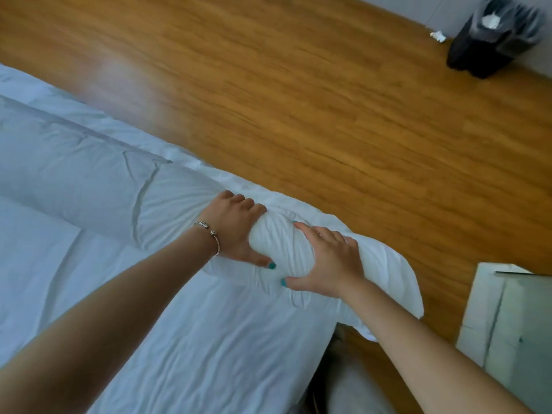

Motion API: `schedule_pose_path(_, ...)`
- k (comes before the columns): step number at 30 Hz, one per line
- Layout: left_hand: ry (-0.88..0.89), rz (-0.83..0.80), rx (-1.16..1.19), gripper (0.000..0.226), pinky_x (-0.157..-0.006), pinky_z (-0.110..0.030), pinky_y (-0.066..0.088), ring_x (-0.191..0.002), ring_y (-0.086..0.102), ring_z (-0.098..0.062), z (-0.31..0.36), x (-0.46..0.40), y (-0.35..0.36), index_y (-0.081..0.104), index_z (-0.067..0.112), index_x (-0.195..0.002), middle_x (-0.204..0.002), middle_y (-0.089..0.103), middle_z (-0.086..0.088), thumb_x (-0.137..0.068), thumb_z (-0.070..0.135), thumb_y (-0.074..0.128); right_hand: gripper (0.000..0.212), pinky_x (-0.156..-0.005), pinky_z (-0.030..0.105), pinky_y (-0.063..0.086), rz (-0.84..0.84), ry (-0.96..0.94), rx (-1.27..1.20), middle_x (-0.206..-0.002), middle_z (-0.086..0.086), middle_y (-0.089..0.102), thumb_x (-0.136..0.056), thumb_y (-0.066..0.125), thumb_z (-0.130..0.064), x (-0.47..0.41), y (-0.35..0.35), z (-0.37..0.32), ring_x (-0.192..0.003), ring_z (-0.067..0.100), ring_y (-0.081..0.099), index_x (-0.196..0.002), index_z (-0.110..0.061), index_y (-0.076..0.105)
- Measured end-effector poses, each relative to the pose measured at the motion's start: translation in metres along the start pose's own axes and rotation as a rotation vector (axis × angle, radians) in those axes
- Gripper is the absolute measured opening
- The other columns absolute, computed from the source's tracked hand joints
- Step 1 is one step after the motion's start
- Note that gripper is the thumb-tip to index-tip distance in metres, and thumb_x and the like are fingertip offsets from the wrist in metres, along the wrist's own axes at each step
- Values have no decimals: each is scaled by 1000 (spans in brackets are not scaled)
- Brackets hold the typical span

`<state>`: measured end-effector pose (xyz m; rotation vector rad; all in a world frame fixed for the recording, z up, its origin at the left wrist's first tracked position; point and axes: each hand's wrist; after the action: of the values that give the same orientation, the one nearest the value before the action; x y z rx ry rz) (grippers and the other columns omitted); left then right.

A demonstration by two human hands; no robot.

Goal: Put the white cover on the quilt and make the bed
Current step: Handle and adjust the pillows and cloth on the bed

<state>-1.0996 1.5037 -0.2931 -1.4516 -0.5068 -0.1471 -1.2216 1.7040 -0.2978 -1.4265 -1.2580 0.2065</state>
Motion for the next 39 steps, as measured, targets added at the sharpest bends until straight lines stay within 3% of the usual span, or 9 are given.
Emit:
schedule_pose_path(6, -26, -128, 65, 108, -86, -33, 43, -88, 62, -18, -5, -43, -7, 61, 26, -102, -91, 66, 7, -39, 104, 20, 111, -109, 35, 33, -209, -35, -100, -146, -14, 41, -55, 67, -81, -35, -21, 21, -132, 13, 41, -148, -46, 18)
schedule_pose_path(11, -74, -270, 61, 107, -107, -38, 30, -115, 56, -18, -10, -62, -24, 57, 34, -125, -116, 65, 8, -52, 102, 17, 108, -101, 32, 42, -298, -49, -211, -137, -21, 51, -49, 63, -87, -64, -33, 35, -127, 9, 49, -144, -47, 29)
schedule_pose_path(15, -201, -45, 115, 77, -111, -68, 11, -135, 43, -33, 18, -37, -27, 55, 39, -134, -135, 58, 0, -82, 82, 17, 107, -102, 30, 41, -354, -68, -249, -138, -24, 49, -50, 68, -84, -69, -47, 38, -127, 7, 47, -143, -49, 29)
schedule_pose_path(19, -302, -62, 289, 69, -111, -61, 18, -122, 56, -26, 26, -43, -12, 64, 41, -120, -116, 69, 9, -87, 77, 16, 109, -105, 31, 38, -491, -134, -290, -136, -26, 48, -47, 67, -86, -81, -52, 51, -124, 2, 46, -143, -49, 31)
schedule_pose_path(22, -339, -24, 339, 60, -111, -56, 22, -114, 59, -20, 23, -52, -8, 67, 40, -112, -106, 69, 15, -85, 75, 26, 54, -87, 21, 48, -656, 7, -789, -111, -15, 67, -63, 79, -65, -131, -46, 82, -97, 2, 60, -112, -43, 70)
schedule_pose_path(24, -348, 12, 368, 55, -111, -55, 24, -111, 60, -18, 24, -55, -4, 68, 40, -109, -102, 69, 17, -84, 73, 33, 31, -78, 28, 52, -569, 128, -837, -96, -2, 69, -74, 80, -47, -179, -14, 103, -85, 12, 63, -101, -34, 71)
schedule_pose_path(28, -363, 43, 384, 50, -111, -52, 24, -107, 60, -17, 20, -66, -3, 68, 40, -106, -98, 69, 17, -81, 70, 37, 45, -97, 38, 47, -431, 218, -547, -113, -5, 63, -89, 65, -40, -258, 72, 119, -109, 18, 59, -131, -26, 54)
schedule_pose_path(33, -342, 72, 401, 56, -111, -54, 25, -115, 58, -20, 20, -68, 7, 65, 37, -117, -110, 66, 13, -82, 69, 36, 60, -88, 32, 42, -587, 324, -571, -137, 10, 53, -93, 61, -40, -306, 134, 122, -115, 25, 54, -142, -12, 43)
schedule_pose_path(39, -339, 59, 377, 60, -111, -54, 24, -114, 57, -20, 14, -74, 20, 64, 34, -121, -111, 66, 11, -82, 67, 34, 85, -106, 41, 40, -647, 332, -576, -152, 9, 38, -85, 70, -49, -333, 181, 133, -133, 29, 45, -151, -14, 29)
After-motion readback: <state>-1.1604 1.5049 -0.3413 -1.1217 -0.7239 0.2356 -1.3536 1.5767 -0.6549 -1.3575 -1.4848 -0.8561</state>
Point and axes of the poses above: each hand's wrist, its own x-axis away from the middle knuckle, its own y-axis out of the palm, z = x × y
